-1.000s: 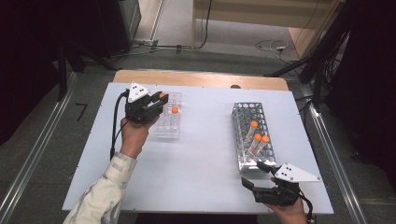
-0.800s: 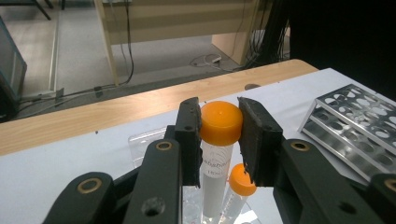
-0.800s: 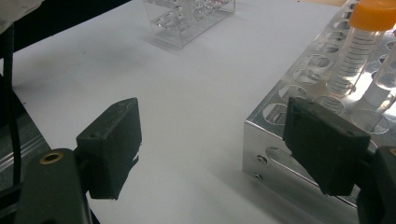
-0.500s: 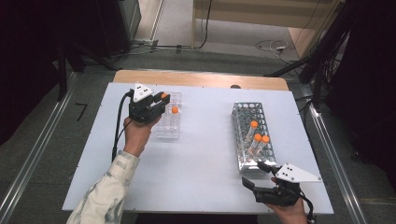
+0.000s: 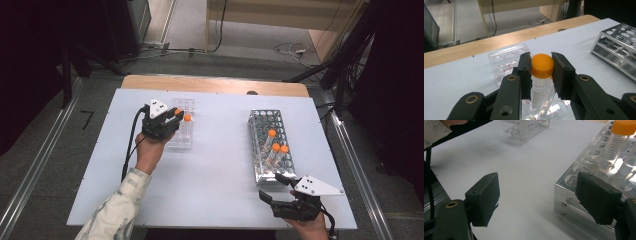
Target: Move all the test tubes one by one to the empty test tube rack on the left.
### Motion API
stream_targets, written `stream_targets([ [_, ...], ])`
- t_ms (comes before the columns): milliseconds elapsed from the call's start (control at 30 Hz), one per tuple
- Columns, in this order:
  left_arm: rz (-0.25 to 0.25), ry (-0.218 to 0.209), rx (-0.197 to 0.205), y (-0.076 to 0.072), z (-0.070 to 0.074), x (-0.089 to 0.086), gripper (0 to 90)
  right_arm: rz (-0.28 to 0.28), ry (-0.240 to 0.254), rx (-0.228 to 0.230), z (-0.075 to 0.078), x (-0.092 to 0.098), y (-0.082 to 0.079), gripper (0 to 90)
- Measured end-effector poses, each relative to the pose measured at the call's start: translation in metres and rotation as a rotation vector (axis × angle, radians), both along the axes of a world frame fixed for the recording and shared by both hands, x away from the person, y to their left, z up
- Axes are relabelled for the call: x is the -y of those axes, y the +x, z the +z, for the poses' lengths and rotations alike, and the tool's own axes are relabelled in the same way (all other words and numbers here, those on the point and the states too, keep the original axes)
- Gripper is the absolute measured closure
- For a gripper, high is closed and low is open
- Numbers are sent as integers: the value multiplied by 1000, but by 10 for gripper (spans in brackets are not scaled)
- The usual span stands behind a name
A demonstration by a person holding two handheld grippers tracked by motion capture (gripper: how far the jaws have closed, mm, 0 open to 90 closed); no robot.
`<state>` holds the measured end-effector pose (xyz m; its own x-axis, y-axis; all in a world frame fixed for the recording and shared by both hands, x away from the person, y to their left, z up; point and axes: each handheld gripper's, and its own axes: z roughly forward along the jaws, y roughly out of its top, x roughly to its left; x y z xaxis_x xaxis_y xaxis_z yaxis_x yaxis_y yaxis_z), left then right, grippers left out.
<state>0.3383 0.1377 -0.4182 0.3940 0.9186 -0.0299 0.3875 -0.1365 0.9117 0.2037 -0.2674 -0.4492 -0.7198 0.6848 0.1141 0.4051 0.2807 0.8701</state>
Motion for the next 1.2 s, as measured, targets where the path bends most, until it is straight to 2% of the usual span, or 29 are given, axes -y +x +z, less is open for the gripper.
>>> stream_targets([
  [167,7,-7,0,-1,-3,-1,705,-1,3,-1,0,0,0,182],
  [667,9,19,3,-1,-4,3,704,-1,2,-6,-1,1,1,182],
  [867,9,13,-4,-1,-3,2,698,-2,2,-6,-1,0,1,182],
  [1033,5,-4,-10,-2,-3,1,660,-3,2,-6,0,0,0,182],
  [1100,6,-7,-8,-3,-2,1,616,-3,0,-5,-1,0,1,182],
  [1200,2,-13,-10,-4,-1,0,612,-5,1,-11,-2,0,1,182],
])
